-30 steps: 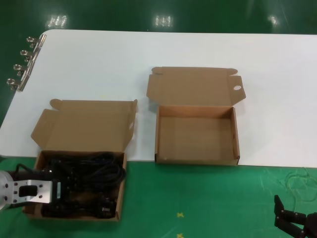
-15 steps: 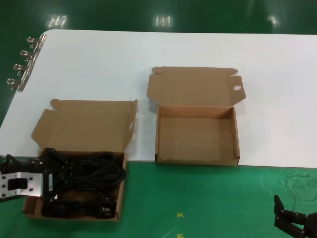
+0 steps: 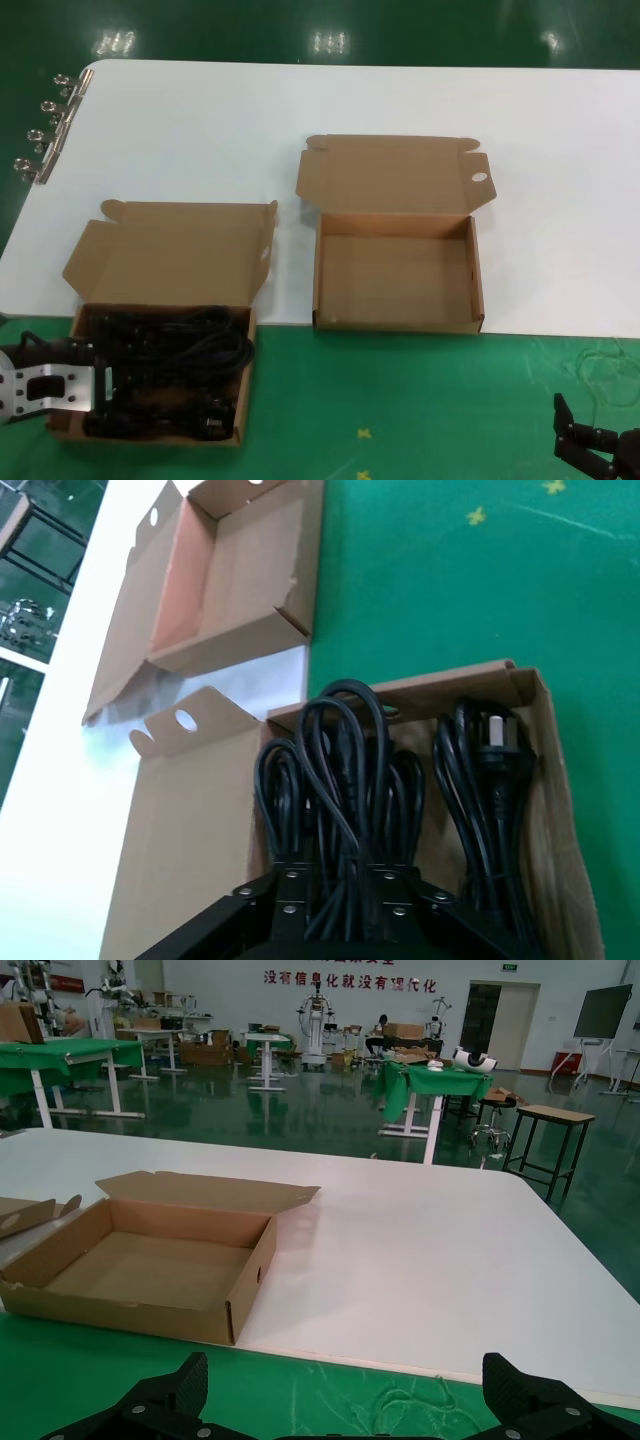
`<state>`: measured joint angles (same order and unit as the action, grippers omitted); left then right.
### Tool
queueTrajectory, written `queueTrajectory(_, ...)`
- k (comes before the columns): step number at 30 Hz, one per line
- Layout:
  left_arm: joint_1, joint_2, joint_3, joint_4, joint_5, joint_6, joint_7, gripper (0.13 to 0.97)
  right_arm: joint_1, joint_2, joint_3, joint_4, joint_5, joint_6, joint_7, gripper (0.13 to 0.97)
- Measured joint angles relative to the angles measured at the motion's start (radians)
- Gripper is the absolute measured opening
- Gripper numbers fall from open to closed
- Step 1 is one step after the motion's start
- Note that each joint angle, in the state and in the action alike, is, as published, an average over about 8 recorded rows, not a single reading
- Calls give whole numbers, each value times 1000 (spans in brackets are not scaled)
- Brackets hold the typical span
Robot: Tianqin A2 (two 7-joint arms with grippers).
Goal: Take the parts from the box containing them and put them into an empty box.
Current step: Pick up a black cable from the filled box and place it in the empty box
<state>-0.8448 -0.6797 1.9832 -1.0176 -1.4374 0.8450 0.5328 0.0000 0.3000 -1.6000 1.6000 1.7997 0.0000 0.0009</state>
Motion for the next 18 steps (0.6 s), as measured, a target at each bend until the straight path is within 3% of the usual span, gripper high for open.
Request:
queueTrajectory(6, -16, 13, 13, 39, 13, -4, 14, 243, 0, 0, 0, 0, 0, 0, 0, 966)
queueTrajectory(18, -58, 56, 29, 146, 23, -11, 49, 464, 0, 0, 0, 0, 0, 0, 0, 966)
